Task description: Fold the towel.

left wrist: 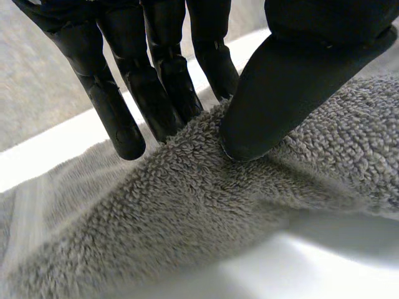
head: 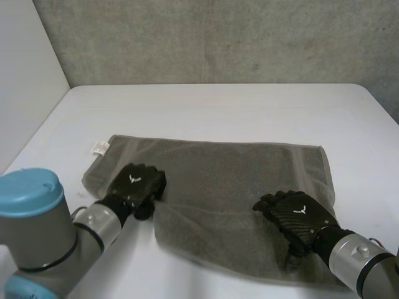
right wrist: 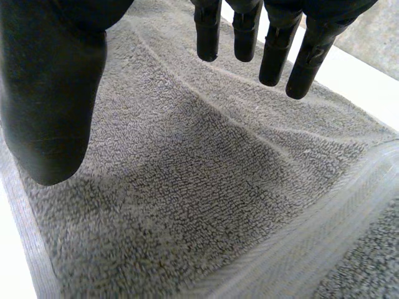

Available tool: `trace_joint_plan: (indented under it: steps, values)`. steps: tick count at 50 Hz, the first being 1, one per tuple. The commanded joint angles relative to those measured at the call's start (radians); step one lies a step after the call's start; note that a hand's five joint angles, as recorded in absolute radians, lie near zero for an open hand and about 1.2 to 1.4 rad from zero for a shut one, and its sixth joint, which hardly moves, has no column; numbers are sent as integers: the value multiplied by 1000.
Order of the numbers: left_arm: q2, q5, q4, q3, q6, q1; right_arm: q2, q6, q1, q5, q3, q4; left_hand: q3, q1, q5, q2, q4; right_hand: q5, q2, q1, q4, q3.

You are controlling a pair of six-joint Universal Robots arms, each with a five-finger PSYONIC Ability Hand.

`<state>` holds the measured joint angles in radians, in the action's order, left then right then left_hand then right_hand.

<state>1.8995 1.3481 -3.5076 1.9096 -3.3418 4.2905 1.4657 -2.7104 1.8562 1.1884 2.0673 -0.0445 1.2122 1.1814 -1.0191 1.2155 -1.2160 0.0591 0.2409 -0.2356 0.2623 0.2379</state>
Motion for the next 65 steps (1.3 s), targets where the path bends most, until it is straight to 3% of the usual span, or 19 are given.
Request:
trace_joint_plan:
  steps: [1,11,19,29,38,46,48,49,50,56,65]
  values:
    - [67,9,-4,-133,70,3,8,-6,-2,4,-9,44,184,215,-203,181,-180,-25,-33,27,-54,-30]
    - [187,46,4,-268,120,3,-5,-58,1,2,-18,112,184,215,-203,181,-180,-25,-33,27,-54,-30]
    - [222,65,5,-305,122,3,-10,-85,5,56,-15,104,184,215,-203,181,-180,25,17,-23,-4,20]
    - [248,89,5,-362,122,8,-21,-66,43,85,28,-17,184,215,-203,181,-180,271,264,-269,242,267]
    - [257,91,5,-363,123,12,-64,6,49,103,47,-57,184,215,-203,181,-180,353,346,-351,325,349]
    - [257,91,5,-359,123,12,-111,38,55,157,62,-173,184,215,-203,181,-180,515,508,-513,486,511]
    - [257,91,5,-357,123,12,-111,52,54,181,63,-204,184,215,-203,181,-180,915,907,-913,886,910]
    - [257,91,5,-356,123,12,-111,52,54,181,63,-204,184,215,-203,181,-180,917,910,-915,888,913]
    - [257,91,5,-356,123,12,-107,55,49,183,63,-225,184,215,-203,181,-180,1160,1153,-1158,1132,1156]
    - [244,91,21,-345,123,14,-16,50,40,214,60,-336,184,215,-203,181,-180,1163,1155,-1161,1134,1158]
    - [164,88,119,-308,125,14,58,38,37,206,42,-319,184,215,-203,181,-180,1163,1155,-1161,1134,1158]
